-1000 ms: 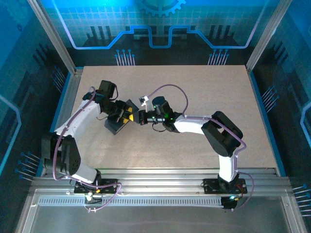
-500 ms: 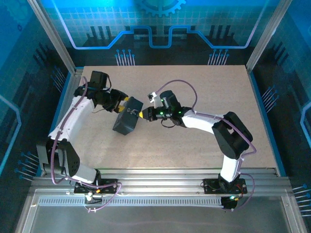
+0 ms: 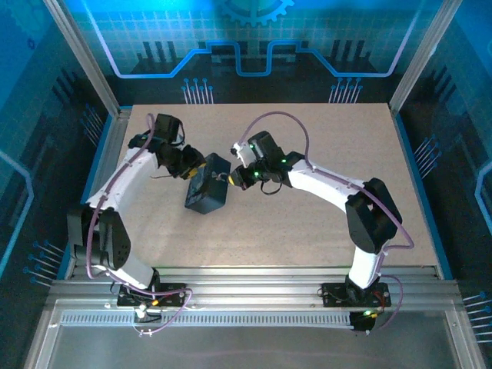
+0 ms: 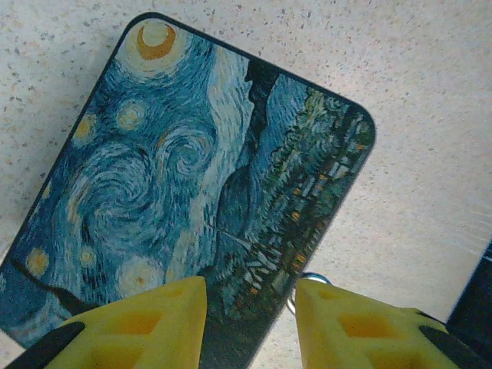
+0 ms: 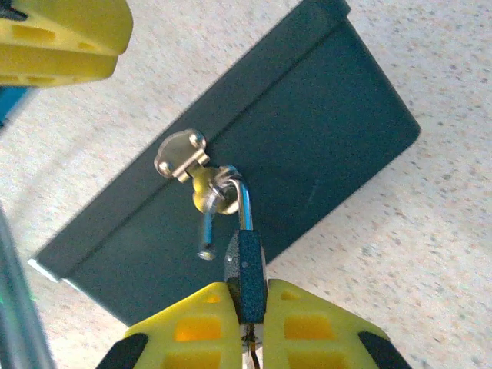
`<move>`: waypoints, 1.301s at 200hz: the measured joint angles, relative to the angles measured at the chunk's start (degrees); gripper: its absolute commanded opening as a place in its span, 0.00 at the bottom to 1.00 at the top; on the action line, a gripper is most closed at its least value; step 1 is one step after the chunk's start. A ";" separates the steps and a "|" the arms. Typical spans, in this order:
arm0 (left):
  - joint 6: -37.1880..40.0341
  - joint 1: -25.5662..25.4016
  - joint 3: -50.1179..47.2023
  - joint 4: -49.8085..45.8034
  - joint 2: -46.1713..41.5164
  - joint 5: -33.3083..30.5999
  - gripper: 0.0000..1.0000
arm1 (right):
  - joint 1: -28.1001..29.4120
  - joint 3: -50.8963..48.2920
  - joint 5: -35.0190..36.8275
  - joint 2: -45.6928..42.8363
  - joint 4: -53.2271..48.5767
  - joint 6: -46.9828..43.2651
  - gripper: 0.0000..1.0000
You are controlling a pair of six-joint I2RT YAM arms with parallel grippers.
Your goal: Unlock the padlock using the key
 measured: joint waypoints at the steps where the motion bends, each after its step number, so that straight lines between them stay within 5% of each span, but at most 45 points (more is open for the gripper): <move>1: 0.04 -0.11 -0.07 0.13 0.11 -0.13 0.35 | 0.04 0.02 0.20 0.00 -0.15 -0.15 0.00; 119: 0.50 -3.67 -0.61 1.53 3.93 -12.09 0.34 | 7.34 -11.15 25.99 0.02 1.73 -12.87 0.00; 260: 2.82 -5.77 -8.22 3.37 4.02 -16.06 0.29 | 12.15 -19.17 44.57 5.20 23.19 -7.76 0.00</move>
